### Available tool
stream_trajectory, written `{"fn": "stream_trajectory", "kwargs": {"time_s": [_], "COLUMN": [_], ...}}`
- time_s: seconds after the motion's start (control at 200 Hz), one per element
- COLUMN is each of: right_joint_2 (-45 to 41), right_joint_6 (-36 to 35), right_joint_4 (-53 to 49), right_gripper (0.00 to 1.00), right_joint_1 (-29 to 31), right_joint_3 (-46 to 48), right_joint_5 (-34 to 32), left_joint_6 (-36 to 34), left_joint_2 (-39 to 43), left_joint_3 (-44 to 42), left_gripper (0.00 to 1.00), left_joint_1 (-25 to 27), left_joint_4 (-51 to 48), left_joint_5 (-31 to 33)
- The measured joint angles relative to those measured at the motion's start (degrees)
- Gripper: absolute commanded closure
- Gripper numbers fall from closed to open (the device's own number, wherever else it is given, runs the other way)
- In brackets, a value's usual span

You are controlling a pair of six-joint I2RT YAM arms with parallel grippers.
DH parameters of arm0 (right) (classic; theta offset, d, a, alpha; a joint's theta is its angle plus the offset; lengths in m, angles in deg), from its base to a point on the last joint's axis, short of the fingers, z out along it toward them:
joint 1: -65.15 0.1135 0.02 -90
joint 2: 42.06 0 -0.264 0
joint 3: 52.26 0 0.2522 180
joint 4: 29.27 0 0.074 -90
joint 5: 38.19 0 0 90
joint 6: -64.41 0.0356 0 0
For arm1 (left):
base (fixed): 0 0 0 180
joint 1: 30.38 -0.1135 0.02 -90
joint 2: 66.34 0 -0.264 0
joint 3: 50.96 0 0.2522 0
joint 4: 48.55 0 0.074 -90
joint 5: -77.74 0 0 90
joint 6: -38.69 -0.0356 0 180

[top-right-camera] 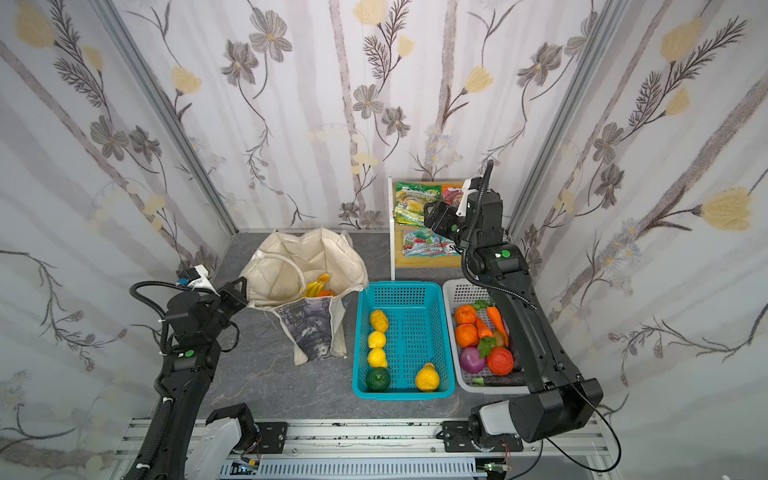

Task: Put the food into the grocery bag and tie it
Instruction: 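Move the right gripper to the green Spring Tea candy packet on the shelf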

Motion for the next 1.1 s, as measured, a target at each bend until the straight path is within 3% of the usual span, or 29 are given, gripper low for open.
{"fn": "stream_trajectory", "kwargs": {"time_s": [0.125, 0.26, 0.45, 0.694, 0.784, 1.099], "right_joint_2": [0.85, 1.25, 1.29, 1.31, 1.31, 3.02], "right_joint_6": [0.00, 0.02, 0.02, 0.04, 0.04, 0.09], "right_joint_4": [0.44, 0.46, 1.11, 2.25, 2.45, 4.83], "right_gripper": [0.36, 0.39, 0.57, 0.59, 0.67, 0.66], "right_joint_1": [-1.25, -1.75, -1.92, -2.08, -2.32, -3.06], "right_joint_3": [0.68, 1.77, 3.32, 4.39, 4.42, 4.83], "right_joint_5": [2.27, 3.63, 4.42, 4.90, 5.42, 6.71], "left_joint_6": [0.00, 0.02, 0.07, 0.17, 0.17, 0.20], "left_joint_2": [-0.28, -0.44, -0.55, -0.72, -0.74, -0.83], "left_joint_3": [0.00, 0.00, 0.00, 0.00, 0.00, 0.00], "left_gripper": [1.00, 1.00, 1.00, 1.00, 1.00, 1.00], "left_joint_1": [0.00, 0.00, 0.00, 0.00, 0.00, -0.07], "left_joint_4": [0.00, 0.00, 0.00, 0.00, 0.00, 0.00], "left_joint_5": [-0.35, -0.79, -1.05, -1.16, -1.20, -1.22]}}
